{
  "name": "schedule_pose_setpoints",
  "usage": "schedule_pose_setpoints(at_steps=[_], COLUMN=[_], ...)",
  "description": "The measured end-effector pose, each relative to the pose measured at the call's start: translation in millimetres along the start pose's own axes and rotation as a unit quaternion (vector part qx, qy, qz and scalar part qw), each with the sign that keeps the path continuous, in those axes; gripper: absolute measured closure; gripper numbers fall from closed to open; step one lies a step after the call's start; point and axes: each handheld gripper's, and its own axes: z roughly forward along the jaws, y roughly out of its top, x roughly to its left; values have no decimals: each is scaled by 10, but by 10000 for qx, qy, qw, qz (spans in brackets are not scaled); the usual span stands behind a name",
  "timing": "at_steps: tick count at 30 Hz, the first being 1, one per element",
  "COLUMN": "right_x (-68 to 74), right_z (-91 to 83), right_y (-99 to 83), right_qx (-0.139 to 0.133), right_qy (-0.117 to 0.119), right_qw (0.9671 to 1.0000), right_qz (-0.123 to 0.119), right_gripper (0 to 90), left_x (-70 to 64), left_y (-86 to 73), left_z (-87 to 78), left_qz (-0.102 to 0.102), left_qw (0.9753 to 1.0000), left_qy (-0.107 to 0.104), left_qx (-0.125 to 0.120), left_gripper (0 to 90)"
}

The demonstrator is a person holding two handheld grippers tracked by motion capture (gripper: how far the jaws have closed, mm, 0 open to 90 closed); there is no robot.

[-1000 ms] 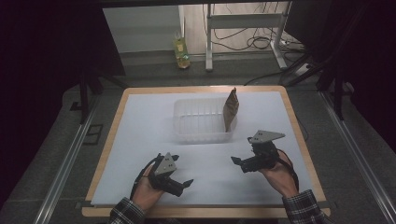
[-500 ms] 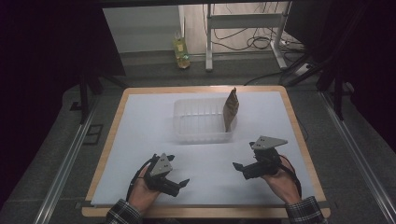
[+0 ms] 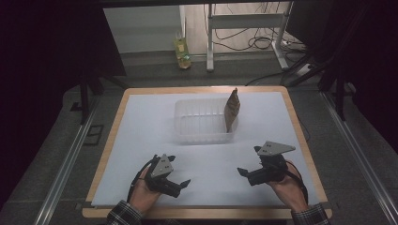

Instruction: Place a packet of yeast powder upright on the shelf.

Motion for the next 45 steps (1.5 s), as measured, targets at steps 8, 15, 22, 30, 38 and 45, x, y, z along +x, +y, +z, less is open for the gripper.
schedule_pose_setpoints(at_steps=[8,15,22,30,38,45], right_x=[13,24,28,30,14,-7], right_z=[-66,-147,-182,-279,-371,-426], right_y=[-83,-138,-226,-296,-381,-457], right_qx=[7,6,68,20,-5,49], right_qy=[-30,-75,-138,-218,-331,-446], right_qw=[10000,10000,9999,9998,9994,9990], right_qz=[29,21,37,42,76,81], right_gripper=[1,0,0,0,0,0], left_x=[-6,-8,-13,-18,-25,-23], left_y=[3,4,5,4,4,2], left_z=[-3,-3,3,12,21,23], left_qz=[3,1,10,10,20,15], left_qw=[10000,10000,10000,10000,10000,10000], left_qy=[-5,3,2,1,-3,-5], left_qx=[-7,-10,1,19,40,49], left_gripper=[6,6,6,5,4,4])
